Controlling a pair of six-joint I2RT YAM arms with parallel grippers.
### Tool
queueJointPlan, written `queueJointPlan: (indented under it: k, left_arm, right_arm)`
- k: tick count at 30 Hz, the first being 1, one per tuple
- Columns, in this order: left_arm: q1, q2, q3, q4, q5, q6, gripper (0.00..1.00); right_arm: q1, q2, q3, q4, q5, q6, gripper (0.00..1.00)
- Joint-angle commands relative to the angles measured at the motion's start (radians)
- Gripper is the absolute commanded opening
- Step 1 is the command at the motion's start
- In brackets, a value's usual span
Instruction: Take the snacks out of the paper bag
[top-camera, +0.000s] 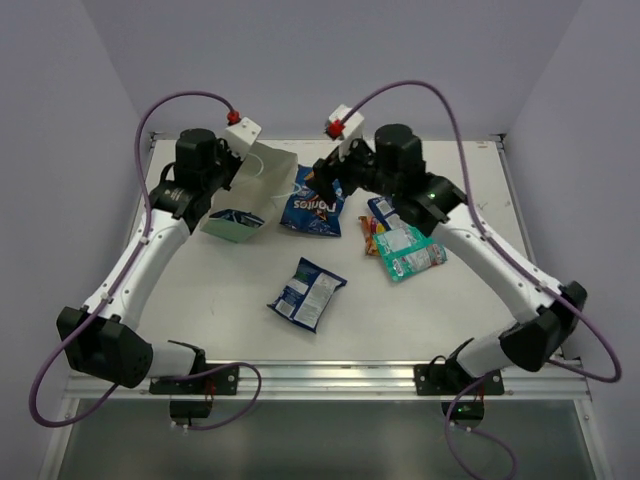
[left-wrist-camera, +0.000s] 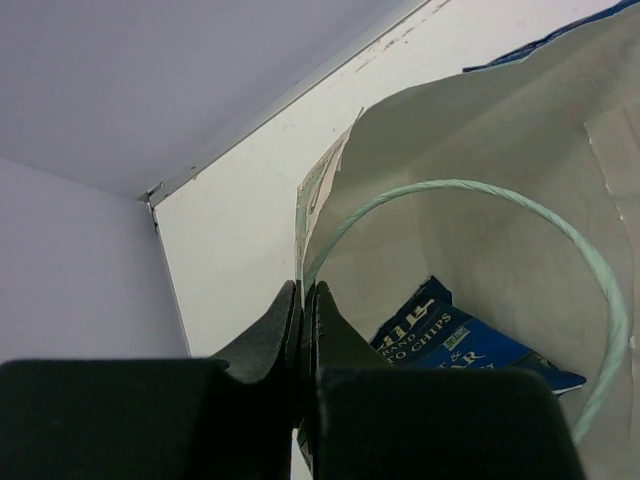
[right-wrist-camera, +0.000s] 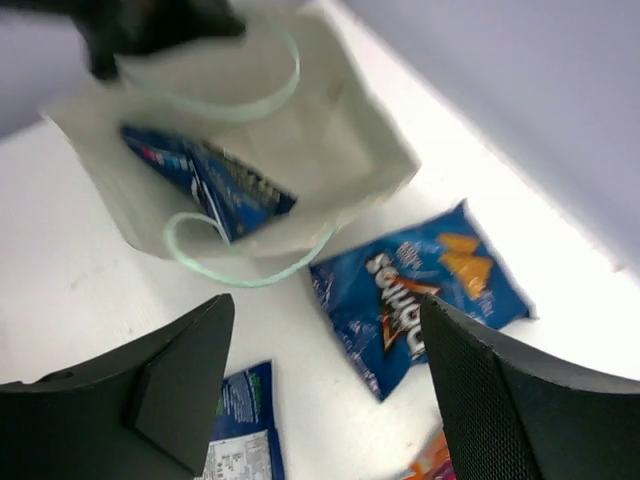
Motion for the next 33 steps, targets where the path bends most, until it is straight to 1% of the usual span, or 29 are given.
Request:
queueJointPlan:
  k: [1,3,6,8,10,14,15,16,20,25,29,31,33]
  left_arm:
    - [-0.026,0.012,0.002,0.001,0.053,0.045,0.00]
    - [-0.044,0.020,0.011,-0.009,0.053,0.042,0.00]
    - [-0.058,0.023,0.035,-0.019,0.056,0.034,0.00]
    - [-0.061,0.021,0.046,-0.026,0.058,0.031,0.00]
    - [-0.064,0.023,0.062,-0.024,0.060,0.027,0.00]
    - [-0.066,0.025,0.085,-0.020,0.063,0.011,0.00]
    - [-0.066,0.025,0.088,-0.018,0.066,0.010,0.00]
    - [-0.066,0.023,0.092,-0.019,0.067,0.008,0.00]
    - [-0.066,0.006,0.083,-0.007,0.083,-0.003,0.00]
    - [-0.067,-0.043,0.006,0.037,0.144,-0.049,0.00]
    - [-0.067,-0.084,-0.053,0.082,0.139,-0.098,0.00]
    - [-0.067,-0.103,-0.075,0.088,0.145,-0.124,0.00]
    - [-0.067,-0.130,-0.092,0.099,0.158,-0.164,0.00]
  right_arm:
    - [-0.006,-0.124,0.110,-0.052,-0.035,-0.041,0.77]
    - [-0.006,-0.123,0.139,-0.061,-0.097,-0.044,0.75]
    - [0.003,-0.091,0.138,-0.009,-0.124,-0.010,0.72]
    - [0.012,-0.063,0.103,0.086,-0.109,0.016,0.70]
    - [0.023,-0.036,0.096,0.145,-0.139,0.042,0.68]
    - [0.057,0.060,0.089,0.198,-0.130,0.062,0.65]
    - [0.061,0.090,0.078,0.215,-0.123,0.088,0.65]
    - [0.071,0.103,0.048,0.253,-0.121,0.091,0.65]
    - [0.097,0.165,-0.012,0.319,-0.110,0.133,0.65]
    - [0.132,0.208,-0.115,0.406,-0.101,0.153,0.68]
    - [0.172,0.221,-0.190,0.466,-0.073,0.182,0.73]
    - [0.196,0.227,-0.213,0.489,-0.060,0.193,0.77]
    - [0.212,0.238,-0.229,0.486,-0.058,0.194,0.78]
